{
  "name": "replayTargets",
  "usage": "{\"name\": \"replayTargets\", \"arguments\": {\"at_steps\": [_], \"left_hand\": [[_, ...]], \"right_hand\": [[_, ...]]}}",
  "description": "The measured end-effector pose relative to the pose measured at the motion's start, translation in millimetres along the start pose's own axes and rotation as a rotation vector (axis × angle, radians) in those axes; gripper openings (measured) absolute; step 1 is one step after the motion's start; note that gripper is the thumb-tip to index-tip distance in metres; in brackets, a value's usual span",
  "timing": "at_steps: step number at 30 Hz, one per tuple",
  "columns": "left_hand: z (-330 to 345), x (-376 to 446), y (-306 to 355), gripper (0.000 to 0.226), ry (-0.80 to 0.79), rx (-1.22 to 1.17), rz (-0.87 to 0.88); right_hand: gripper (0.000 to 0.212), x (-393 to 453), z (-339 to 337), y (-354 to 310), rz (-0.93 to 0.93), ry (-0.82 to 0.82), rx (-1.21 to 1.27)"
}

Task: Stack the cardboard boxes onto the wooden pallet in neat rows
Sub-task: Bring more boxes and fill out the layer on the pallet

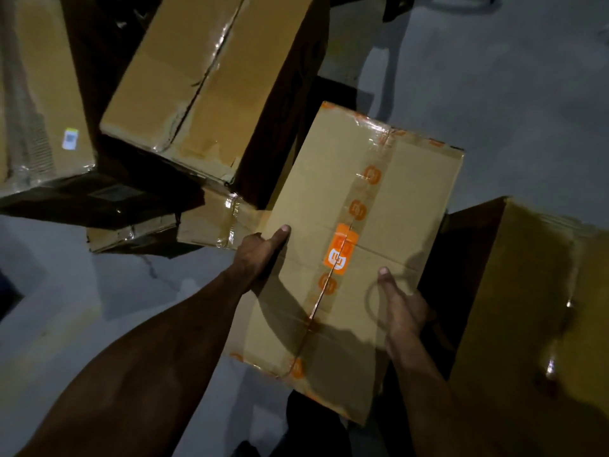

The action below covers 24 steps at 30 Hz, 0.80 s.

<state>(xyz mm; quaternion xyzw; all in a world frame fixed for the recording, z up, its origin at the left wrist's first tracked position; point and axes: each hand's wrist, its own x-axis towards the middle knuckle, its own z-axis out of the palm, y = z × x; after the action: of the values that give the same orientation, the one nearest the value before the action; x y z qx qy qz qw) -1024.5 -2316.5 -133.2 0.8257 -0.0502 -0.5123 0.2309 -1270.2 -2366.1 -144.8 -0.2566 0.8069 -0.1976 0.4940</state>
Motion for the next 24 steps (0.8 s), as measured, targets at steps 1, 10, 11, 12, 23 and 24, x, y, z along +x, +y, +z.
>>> {"name": "replayTargets", "arguments": {"at_steps": [1, 10, 11, 12, 23, 24], "left_hand": [[-3.0, -8.0, -3.3, 0.086, 0.009, 0.014, 0.024], [-50.1, -132.3, -88.0, 0.082, 0.13, -0.098, 0.152], [-58.2, -152.1, -97.1, 0.084, 0.152, -0.098, 0.171], [-67.2, -171.8, -107.1, 0.085, 0.178, -0.093, 0.192], [-216.3, -394.7, -283.3, 0.09, 0.458, -0.072, 0.319], [-229.0, -410.6, -298.8, 0.091, 0.501, -0.075, 0.304]], "right_hand": [[0.064, -8.2, -3.2, 0.3, 0.006, 0.0, -0.017], [0.059, -122.7, -63.6, 24.5, -0.169, -0.04, -0.06], [0.059, -142.2, -71.9, 28.1, -0.203, -0.057, -0.039], [0.063, -159.9, -80.4, 35.0, -0.239, -0.082, -0.031], [0.078, -401.7, -134.2, 92.6, -0.586, -0.278, -0.267], [0.075, -421.3, -132.7, 95.9, -0.621, -0.295, -0.294]]}}
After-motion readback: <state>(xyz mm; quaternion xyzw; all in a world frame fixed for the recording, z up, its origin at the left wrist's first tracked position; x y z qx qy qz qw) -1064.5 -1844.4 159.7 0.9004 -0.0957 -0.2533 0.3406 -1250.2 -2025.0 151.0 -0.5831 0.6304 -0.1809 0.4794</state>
